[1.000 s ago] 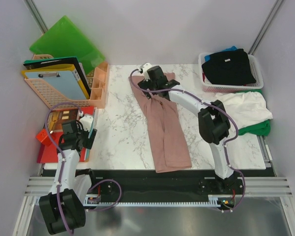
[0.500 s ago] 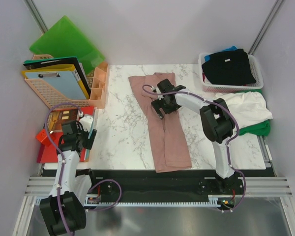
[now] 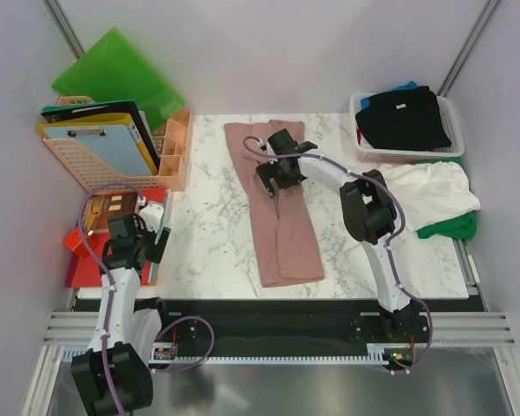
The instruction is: Fold and stack the t-shirts
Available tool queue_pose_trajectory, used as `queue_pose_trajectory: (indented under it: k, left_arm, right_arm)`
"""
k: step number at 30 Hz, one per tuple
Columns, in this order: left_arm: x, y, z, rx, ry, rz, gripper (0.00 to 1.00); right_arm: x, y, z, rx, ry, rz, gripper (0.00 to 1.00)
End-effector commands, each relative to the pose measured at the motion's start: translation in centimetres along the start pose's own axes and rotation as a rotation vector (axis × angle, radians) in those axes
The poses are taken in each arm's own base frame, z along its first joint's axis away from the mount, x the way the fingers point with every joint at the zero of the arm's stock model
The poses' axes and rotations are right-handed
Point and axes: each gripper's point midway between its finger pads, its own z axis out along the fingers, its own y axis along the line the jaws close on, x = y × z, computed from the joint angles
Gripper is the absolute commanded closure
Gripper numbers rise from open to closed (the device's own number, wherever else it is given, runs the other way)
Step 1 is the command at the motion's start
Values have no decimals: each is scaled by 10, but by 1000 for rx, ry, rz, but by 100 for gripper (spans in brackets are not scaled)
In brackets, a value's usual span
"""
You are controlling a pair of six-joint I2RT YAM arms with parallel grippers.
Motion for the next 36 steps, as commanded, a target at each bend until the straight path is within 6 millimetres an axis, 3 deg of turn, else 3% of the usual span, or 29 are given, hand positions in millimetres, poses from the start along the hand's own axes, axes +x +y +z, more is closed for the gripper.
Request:
queue_pose_trajectory:
  k: [1,3,5,11,12,13,14,15,17,18,20,21,24,25,27,28,30,31,32,33,34,35,36]
  left_arm:
    - [-2,6,-3,-18,-4,40,9]
    - [-2,7,-3,-21,-2,47,9]
    - [-2,8,-4,-26,1,52,9]
    - [-3,4,-3,-6,-3,36,9]
    - [-4,4,-3,-6,-5,33,9]
    - [-4,4,-3,-2,-8,29,9]
    - [-5,3,-3,0,-13,30,9]
    - [-6,4,-3,-2,-15,31,9]
    - [-6,3,-4,0,-16,31,9]
    - [-7,4,-4,-1,-19,31,9]
    - [-8,3,-4,2,-21,28,9]
    - [-9,3,-4,2,-23,26,9]
    - [-11,3,-6,4,-34,18,9]
    - [-12,3,-6,3,-40,15,9]
    - [-12,3,-7,2,-43,15,9]
    - [-13,2,-8,3,-51,16,9]
    - [-12,2,-8,2,-54,17,9]
    - [-12,1,-8,2,-58,14,9]
    - [-14,1,-8,1,-64,12,9]
    - [-14,1,-7,-1,-66,2,9]
    - [-16,1,-7,-3,-75,-3,9]
    - [-16,1,-6,-2,-80,-4,9]
    - [-17,2,-6,-4,-82,-5,9]
  right_arm:
    - [-4,11,35,-28,22,50,2]
    - [-9,12,44,-25,22,56,2]
    - [-20,10,42,-16,-2,59,2]
    - [-23,-3,32,49,-25,22,2]
    - [-35,-3,11,50,-74,12,2]
    - [-24,-5,7,54,-65,-2,2]
    - [-35,-3,-6,54,-122,-8,2]
    - [-55,-1,-47,56,-210,-40,2]
    - [-59,-2,-80,93,-268,-98,2]
    - [-74,0,-124,110,-352,-121,2]
    - [-72,-5,-158,143,-389,-158,2]
    - [-77,-6,-193,148,-447,-170,2]
    - [-55,-11,-234,160,-435,-259,2]
    - [-27,0,-233,81,-337,-336,2]
    - [3,5,-243,31,-254,-458,2]
    - [49,19,-237,-89,-112,-525,2]
    - [92,34,-237,-170,12,-650,2]
    - [134,38,-232,-221,144,-692,2]
    - [145,35,-228,-182,174,-720,2]
    - [149,45,-233,-141,132,-763,2]
    - [156,41,-217,-42,112,-770,2]
    - [144,20,-227,168,46,-801,2]
    - [163,25,-216,253,55,-905,2]
